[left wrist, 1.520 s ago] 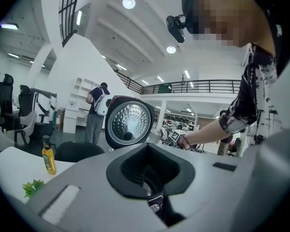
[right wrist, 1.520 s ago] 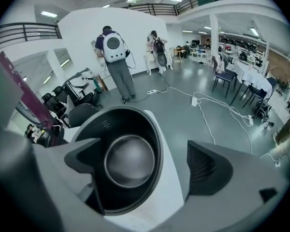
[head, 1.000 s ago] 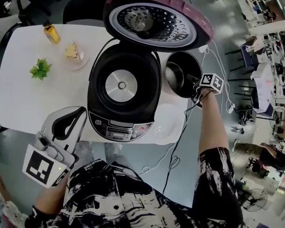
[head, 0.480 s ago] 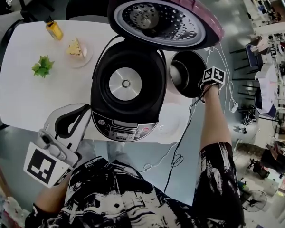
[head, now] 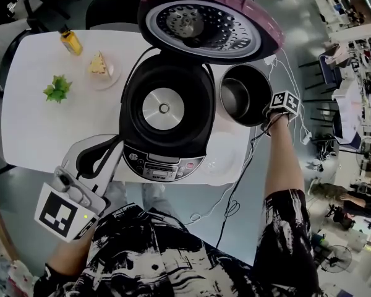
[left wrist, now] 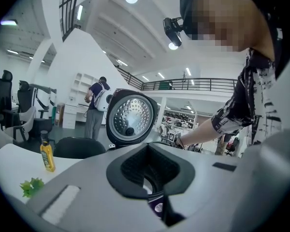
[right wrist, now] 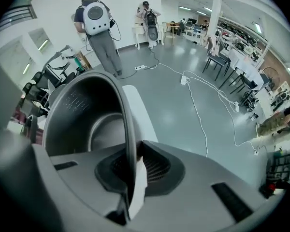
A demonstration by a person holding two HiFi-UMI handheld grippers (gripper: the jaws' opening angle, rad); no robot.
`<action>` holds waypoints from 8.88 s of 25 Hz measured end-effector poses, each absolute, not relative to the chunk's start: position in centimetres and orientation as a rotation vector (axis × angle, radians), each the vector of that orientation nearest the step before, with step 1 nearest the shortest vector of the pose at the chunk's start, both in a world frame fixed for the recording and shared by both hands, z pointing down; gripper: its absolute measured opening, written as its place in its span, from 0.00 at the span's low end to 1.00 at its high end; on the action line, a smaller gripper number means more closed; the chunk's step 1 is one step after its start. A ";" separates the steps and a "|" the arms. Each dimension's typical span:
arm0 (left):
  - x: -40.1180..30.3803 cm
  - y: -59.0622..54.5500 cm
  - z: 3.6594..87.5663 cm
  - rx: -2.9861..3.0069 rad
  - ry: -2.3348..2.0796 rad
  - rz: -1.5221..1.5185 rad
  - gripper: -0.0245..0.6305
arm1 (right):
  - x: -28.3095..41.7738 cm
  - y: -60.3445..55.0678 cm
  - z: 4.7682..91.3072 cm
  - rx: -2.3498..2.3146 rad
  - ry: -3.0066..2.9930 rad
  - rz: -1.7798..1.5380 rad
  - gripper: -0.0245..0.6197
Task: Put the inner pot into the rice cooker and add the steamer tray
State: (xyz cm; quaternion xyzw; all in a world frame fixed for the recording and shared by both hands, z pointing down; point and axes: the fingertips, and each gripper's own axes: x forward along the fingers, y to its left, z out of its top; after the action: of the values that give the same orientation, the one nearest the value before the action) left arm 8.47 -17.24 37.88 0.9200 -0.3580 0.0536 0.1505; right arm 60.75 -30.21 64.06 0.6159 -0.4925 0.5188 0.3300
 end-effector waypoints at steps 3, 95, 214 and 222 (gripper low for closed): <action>8.8 -16.9 37.3 2.656 -1.018 0.149 0.04 | 61.3 -29.3 63.4 1.632 -1.294 1.377 0.04; -1.0 -13.2 32.1 2.717 -1.011 -0.095 0.04 | 30.8 -26.6 54.7 1.200 -1.333 0.836 0.06; 6.9 -13.3 29.6 2.820 -0.886 -0.059 0.04 | 31.3 -26.4 47.2 1.240 -1.876 1.052 0.04; 2.9 -12.9 30.5 2.764 -0.994 -0.055 0.04 | 30.1 -27.8 53.0 1.232 -1.677 1.068 0.05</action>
State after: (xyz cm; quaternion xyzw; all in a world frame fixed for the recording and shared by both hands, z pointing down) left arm 2.90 -12.88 30.49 0.9359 -0.3367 -0.0187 0.1017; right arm 30.11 -27.79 53.00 0.4848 -0.6599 0.4204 0.3908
